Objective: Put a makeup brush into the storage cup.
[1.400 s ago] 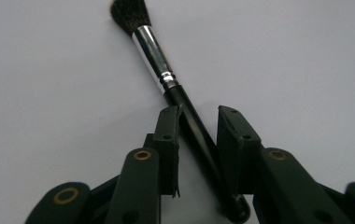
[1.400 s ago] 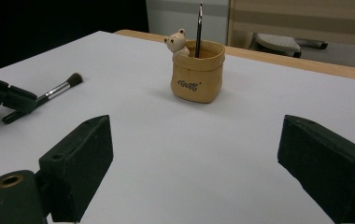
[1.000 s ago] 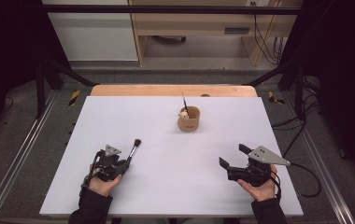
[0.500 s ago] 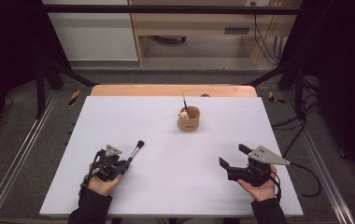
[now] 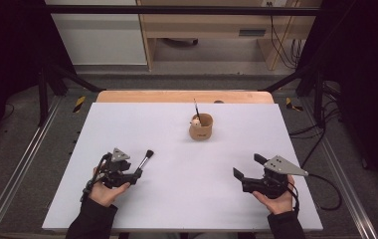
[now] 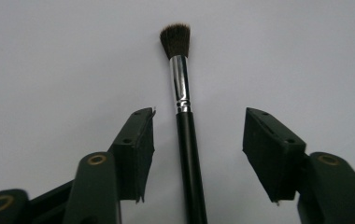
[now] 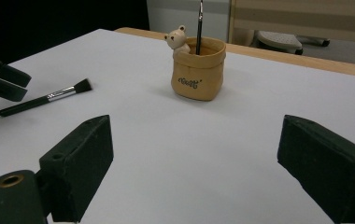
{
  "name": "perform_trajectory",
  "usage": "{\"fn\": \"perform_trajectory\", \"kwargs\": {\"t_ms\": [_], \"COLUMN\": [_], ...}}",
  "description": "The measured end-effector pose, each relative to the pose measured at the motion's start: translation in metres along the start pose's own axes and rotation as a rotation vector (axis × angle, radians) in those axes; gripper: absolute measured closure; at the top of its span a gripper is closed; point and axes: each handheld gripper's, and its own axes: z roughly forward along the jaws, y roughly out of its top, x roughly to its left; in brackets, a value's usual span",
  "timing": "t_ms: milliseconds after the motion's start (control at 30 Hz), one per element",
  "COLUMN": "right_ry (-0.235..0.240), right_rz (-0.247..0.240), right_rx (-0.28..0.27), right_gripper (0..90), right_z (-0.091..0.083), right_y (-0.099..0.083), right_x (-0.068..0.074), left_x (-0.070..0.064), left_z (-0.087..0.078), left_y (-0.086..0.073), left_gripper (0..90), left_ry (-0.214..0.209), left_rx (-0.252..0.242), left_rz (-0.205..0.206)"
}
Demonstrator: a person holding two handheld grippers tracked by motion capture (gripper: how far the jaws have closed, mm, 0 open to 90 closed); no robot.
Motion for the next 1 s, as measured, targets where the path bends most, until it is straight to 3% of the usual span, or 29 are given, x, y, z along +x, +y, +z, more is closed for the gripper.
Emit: {"fn": "perform_trajectory", "kwargs": {"t_ms": [167,367,567,833,1000], "right_ry": [-0.003,-0.003,-0.001,0.003,0.003], "right_rz": [0.004,0.005,0.008,0.007,0.009], "right_rx": [-0.001,-0.002,-0.004,-0.004,-0.004], "right_gripper": [11.0,11.0,11.0,11.0,11.1], "right_z": [0.0,0.0,-0.001,0.0,0.0], "right_y": [0.0,0.0,0.0,0.0,0.0], "right_x": [-0.001,-0.001,-0.002,-0.002,-0.001], "left_x": [0.004,0.001,0.0,0.003,0.004], "left_z": [0.0,0.004,0.013,0.026,0.034], "left_y": [0.011,0.024,0.033,0.037,0.037], "left_gripper": [34.6,32.2,31.0,33.6,39.8], "left_ry": [0.002,0.009,0.006,0.004,-0.002], "left_rx": [0.015,0.051,0.087,0.176,0.23], "left_rz": [0.021,0.065,0.072,0.081,0.086]}}
